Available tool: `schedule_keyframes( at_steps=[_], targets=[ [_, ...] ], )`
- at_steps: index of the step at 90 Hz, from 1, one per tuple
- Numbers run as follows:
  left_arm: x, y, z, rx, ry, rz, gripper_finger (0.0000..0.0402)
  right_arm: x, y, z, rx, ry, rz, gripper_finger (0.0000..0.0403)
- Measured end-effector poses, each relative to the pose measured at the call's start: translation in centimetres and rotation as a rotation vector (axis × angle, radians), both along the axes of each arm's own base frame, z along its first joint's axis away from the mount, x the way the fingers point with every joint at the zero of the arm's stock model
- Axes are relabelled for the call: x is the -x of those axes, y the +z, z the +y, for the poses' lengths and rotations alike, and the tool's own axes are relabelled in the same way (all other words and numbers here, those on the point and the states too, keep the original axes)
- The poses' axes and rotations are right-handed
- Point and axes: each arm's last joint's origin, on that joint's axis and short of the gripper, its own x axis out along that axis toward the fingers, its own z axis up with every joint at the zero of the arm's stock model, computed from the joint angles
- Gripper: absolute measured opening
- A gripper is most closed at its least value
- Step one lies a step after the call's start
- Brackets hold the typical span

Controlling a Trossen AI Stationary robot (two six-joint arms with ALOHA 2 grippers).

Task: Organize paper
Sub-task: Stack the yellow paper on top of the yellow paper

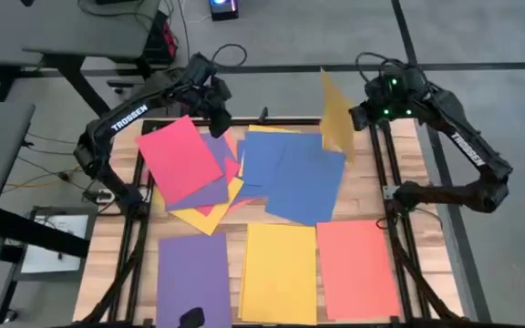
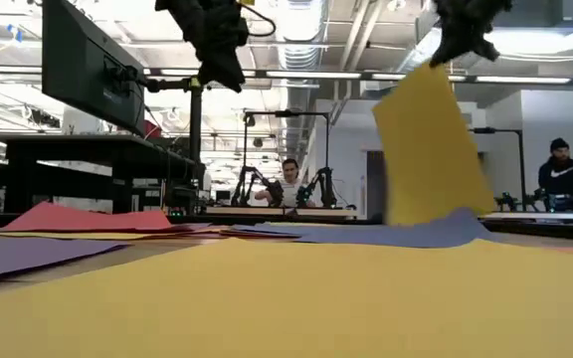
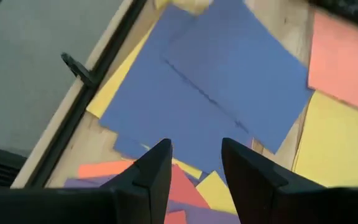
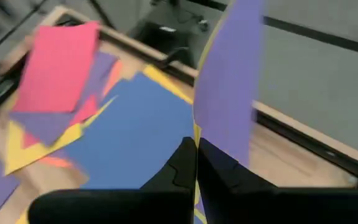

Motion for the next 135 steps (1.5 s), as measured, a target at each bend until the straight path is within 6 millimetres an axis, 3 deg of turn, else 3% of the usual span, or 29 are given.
schedule_keyframes(
  at_steps=[24,45,58,70,105,135],
  targets=[
    [-0.5,0.4,-1.2,0.073,0.036,-0.004,0.0122,-1.7,1.5,3.1,-0.019,0.180,-0.029,0.0000],
    [-0.6,1.3,-2.4,0.103,0.062,-0.047,0.0122,-4.0,3.5,5.7,-0.079,0.436,-0.276,0.0000],
    [-0.4,1.8,-2.8,0.089,0.059,-0.064,0.0122,-4.9,3.1,6.4,-0.125,0.530,-0.279,0.0000],
    [-0.2,1.7,-2.9,0.094,0.054,-0.046,0.0122,-5.6,0.1,5.2,-0.201,0.473,-0.181,0.0000],
    [-0.3,1.2,-2.8,0.079,0.023,-0.013,0.0122,-4.6,-12.7,-1.3,-0.388,0.042,0.139,0.0000],
    [-0.8,0.7,-2.9,0.066,-0.004,-0.009,0.0122,-5.3,-18.3,-5.2,-0.445,-0.083,0.250,0.0002]
  ],
)
